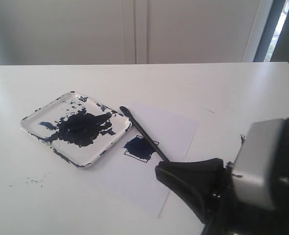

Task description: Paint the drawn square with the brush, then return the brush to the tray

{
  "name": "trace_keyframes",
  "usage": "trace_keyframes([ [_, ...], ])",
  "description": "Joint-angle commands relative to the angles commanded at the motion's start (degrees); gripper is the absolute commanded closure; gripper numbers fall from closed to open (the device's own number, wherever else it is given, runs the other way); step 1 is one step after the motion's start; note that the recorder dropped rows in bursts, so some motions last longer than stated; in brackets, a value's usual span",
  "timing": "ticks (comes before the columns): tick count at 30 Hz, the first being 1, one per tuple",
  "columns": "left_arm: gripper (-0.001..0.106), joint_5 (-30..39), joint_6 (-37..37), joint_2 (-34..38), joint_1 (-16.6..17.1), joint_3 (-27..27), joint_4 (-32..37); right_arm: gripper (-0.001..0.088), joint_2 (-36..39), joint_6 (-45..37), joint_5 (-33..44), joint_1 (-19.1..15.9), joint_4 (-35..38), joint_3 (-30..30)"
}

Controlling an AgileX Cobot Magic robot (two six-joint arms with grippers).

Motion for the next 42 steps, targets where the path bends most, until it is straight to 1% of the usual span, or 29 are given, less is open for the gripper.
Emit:
trace_keyframes([
  [7,0.030,-0.24,0.00,0.00,0.00,0.00,0.00,0.0868,-5.99,0.92,-1.85,0.00,1.58,6.55],
  [14,0.030,-0.24,0.00,0.00,0.00,0.00,0.00,0.0868,-7.04,1.81,-1.37,0.00,1.72,9.37],
  [17,0.030,-0.24,0.00,0.00,0.00,0.00,0.00,0.0868,-7.04,5.29,1.00,0.00,1.99,9.51],
  [19,0.030,-0.24,0.00,0.00,0.00,0.00,0.00,0.0868,-7.04,6.59,1.20,0.00,1.99,9.51],
  [39,0.030,-0.24,0.00,0.00,0.00,0.00,0.00,0.0868,-7.04,6.59,1.20,0.00,1.99,9.51],
  [42,0.030,-0.81,0.00,0.00,0.00,0.58,0.00,0.0868,-10.69,6.58,1.20,0.12,1.99,9.51],
])
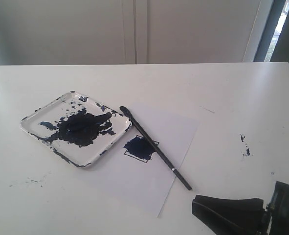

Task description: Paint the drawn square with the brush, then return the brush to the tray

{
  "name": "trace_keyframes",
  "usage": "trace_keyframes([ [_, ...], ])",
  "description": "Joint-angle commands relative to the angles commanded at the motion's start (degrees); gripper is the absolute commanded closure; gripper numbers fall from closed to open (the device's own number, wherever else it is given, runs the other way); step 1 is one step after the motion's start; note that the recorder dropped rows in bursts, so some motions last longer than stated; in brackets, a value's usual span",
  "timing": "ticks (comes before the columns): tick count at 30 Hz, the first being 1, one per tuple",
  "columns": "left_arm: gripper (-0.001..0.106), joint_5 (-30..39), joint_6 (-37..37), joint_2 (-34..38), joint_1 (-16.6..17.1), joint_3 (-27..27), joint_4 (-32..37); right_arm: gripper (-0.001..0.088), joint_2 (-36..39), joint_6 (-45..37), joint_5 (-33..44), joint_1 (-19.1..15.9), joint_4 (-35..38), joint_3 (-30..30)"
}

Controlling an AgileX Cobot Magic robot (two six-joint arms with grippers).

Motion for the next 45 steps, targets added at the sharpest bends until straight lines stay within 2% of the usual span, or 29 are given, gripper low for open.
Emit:
trace_keyframes([
  [2,0.030,-3.13,0.00,-0.26,0.00,2.74,0.00,0.0868,-4.07,0.00,0.00,0.00,0.00,0.00],
  [4,0.030,-8.67,0.00,-2.12,0.00,8.13,0.00,0.0868,-9.39,0.00,0.00,0.00,0.00,0.00],
  [6,0.030,-10.85,0.00,-4.23,0.00,11.66,0.00,0.0868,-13.14,0.00,0.00,0.00,0.00,0.00],
  [13,0.030,-11.01,0.00,-12.08,0.00,20.14,0.00,0.0868,-23.03,0.00,0.00,0.00,0.00,0.00],
  [19,0.030,-11.01,0.00,-17.85,0.00,24.91,0.22,0.0868,-29.06,0.00,0.00,0.00,0.00,0.00],
  [24,0.030,-14.83,0.02,-19.35,0.00,25.17,0.46,0.0868,-34.57,0.00,0.00,-0.61,0.00,0.00],
  [29,0.030,-17.50,0.02,-19.35,0.00,25.17,0.46,0.0868,-34.84,0.00,-1.12,-1.26,0.00,0.00],
  [40,0.030,-17.52,0.02,-19.35,0.00,25.17,1.13,0.0868,-34.84,0.00,-0.05,-1.26,0.00,0.00],
  [45,0.030,-17.52,0.02,-19.35,0.00,25.17,1.13,0.0868,-34.84,0.00,11.91,-1.26,0.00,0.00],
])
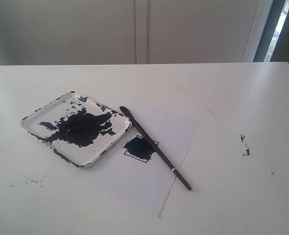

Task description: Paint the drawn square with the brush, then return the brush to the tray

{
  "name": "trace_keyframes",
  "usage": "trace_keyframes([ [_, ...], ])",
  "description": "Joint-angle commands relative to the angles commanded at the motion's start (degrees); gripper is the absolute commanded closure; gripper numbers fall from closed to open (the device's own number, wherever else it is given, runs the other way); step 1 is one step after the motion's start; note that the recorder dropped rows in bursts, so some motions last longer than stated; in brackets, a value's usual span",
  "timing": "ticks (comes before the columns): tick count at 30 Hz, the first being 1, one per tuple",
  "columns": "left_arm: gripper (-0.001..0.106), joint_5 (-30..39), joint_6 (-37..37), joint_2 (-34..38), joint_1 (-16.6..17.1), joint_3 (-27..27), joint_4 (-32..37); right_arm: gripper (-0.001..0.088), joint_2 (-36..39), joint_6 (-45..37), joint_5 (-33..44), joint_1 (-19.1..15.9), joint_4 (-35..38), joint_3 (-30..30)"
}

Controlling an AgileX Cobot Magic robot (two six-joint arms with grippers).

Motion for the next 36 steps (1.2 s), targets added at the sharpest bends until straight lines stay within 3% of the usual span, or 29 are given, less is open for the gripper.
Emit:
trace_keyframes([
  [8,0.030,0.00,0.00,0.00,0.00,0.00,0.12,0.0868,0.00,0.00,34.48,0.00,0.00,0.00],
  [12,0.030,0.23,0.00,0.00,0.00,0.00,0.12,0.0868,0.00,8.43,42.14,0.00,0.70,1.25],
  [14,0.030,0.47,0.00,0.00,0.00,0.00,0.12,0.0868,0.00,11.18,42.50,0.00,0.70,1.42],
  [36,0.030,0.47,0.00,0.00,0.00,0.00,0.12,0.0868,0.00,11.18,42.50,0.00,0.70,1.42],
])
